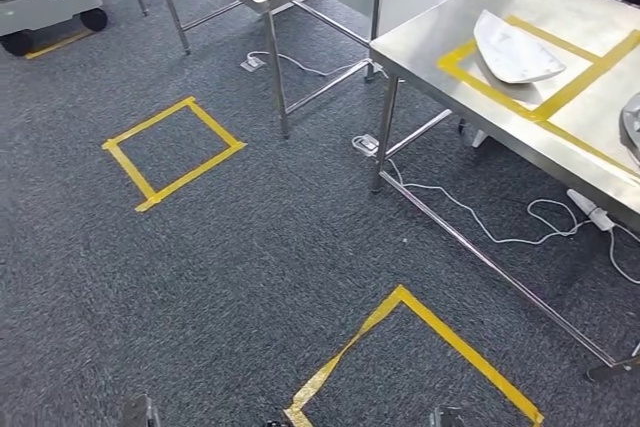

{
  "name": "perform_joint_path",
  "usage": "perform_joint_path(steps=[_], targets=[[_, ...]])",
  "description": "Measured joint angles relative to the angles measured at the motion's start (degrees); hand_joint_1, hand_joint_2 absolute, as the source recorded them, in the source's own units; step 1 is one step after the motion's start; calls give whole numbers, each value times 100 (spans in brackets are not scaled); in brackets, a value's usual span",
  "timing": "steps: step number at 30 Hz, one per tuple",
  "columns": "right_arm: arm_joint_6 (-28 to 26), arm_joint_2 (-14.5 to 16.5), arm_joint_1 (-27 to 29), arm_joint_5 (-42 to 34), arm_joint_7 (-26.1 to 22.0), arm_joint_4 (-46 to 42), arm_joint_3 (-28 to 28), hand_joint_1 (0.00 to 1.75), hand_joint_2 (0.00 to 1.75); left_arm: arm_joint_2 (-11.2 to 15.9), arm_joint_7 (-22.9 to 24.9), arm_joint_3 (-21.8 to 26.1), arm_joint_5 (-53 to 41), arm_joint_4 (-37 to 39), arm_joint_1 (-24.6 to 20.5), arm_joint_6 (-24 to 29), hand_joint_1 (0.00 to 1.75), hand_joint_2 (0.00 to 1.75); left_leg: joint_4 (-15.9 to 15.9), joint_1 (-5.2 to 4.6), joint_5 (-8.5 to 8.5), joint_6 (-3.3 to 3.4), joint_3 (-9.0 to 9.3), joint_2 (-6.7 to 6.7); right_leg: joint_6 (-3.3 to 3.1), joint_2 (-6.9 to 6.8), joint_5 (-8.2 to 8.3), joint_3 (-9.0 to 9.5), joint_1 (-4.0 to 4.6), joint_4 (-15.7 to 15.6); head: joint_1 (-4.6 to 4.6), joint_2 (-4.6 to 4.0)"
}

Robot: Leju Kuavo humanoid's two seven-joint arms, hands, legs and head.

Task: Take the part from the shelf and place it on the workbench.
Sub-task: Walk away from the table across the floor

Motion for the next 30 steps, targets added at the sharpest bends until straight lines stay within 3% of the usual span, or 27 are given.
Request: perform_joint_path(steps=[2,4,6,7,9,11,12,13,14,16,17,18,20,22,24,26,28,29,30], targets=[[1,-2,-5,8,-1,-1,3,0,0,0,-8,6,1,1,-7,-5,0,0,-760,9,311,-26,444,250,65,-129,-47,-5,5,44,-17,0],[2,-7,-9,13,-2,-2,5,0,0,-8,-22,8,-2,2,-29,-12,0,0,-1202,-3,394,45,679,421,133,-236,-103,-15,46,77,-12,1],[1,-6,-18,12,0,-2,4,0,0,-12,-32,9,-9,3,-34,-11,0,0,-1240,-18,376,163,667,323,169,-344,-124,31,57,66,29,1],[-2,-3,-24,10,1,-2,4,0,0,-11,-33,9,-15,4,-28,-8,0,0,-1243,-20,384,203,660,262,193,-321,-155,45,41,81,47,0],[-10,5,-31,6,2,-2,4,0,0,-7,-35,13,-28,4,-26,-3,0,0,-1250,-16,415,285,647,133,234,-60,-382,-69,8,392,58,0],[-16,8,-22,-2,3,-1,5,0,0,-4,-38,19,-50,4,-30,-2,0,0,-1252,-24,435,344,627,-3,238,259,-784,-428,0,1175,76,0],[-18,9,-15,-5,3,0,5,0,0,-3,-40,22,-63,4,-30,-3,0,0,-1251,-33,442,360,616,-83,227,325,-929,-625,4,1574,81,0],[-19,9,-9,-9,3,0,5,0,0,-1,-42,26,-73,4,-26,-3,0,0,-1250,-40,447,367,610,-170,212,353,-969,-757,9,1809,85,0],[-20,9,-8,-13,2,0,5,0,0,1,-43,30,-86,4,-22,-3,0,0,-1250,-45,453,368,608,-260,193,369,-893,-788,13,1821,85,0],[-21,9,-12,-28,-6,0,5,0,0,2,-49,35,-135,4,-18,1,0,0,-1248,-43,467,353,615,-438,152,487,-479,-523,10,1186,87,0],[-22,9,-16,-37,-11,0,5,0,0,2,-56,36,-170,4,-21,5,0,0,-1240,-49,474,335,610,-518,134,647,-298,-340,0,765,90,0],[-24,9,-20,-42,-16,0,5,0,0,2,-65,36,-204,4,-26,11,0,0,-1230,-51,485,312,599,-590,130,780,-174,-198,-11,433,92,1],[-31,10,-31,-47,-27,0,4,0,0,5,-87,36,-250,4,-23,21,0,0,-1230,-42,513,244,558,-710,123,915,-127,-89,-8,178,97,1],[-37,15,-41,-48,-39,0,2,0,0,8,-98,36,-281,5,1,29,0,0,-1247,-11,549,168,517,-769,79,790,-89,-66,6,155,96,0],[-39,24,-40,-45,-50,0,1,0,0,9,-99,36,-298,7,11,38,0,0,-1051,-23,405,122,398,-520,13,632,-34,-54,3,113,66,0],[-40,28,-20,-42,-55,0,0,0,0,9,-99,36,-303,7,-9,42,0,0,-415,-39,21,91,95,-178,-22,445,-17,-64,15,95,31,0],[-40,28,-1,-40,-55,0,-1,0,0,9,-99,36,-308,7,-17,42,0,0,249,-30,-253,59,-202,-73,-30,241,-20,-79,27,95,21,0],[-40,28,-1,-38,-55,0,-2,0,0,10,-99,37,-309,7,-10,44,0,0,344,-25,-243,48,-227,-55,-29,148,-21,-83,28,95,20,0],[-40,29,-3,-37,-55,0,-2,0,0,12,-99,37,-311,7,-2,46,0,0,199,-21,-125,42,-126,-29,-24,63,-25,-82,26,96,19,0]])
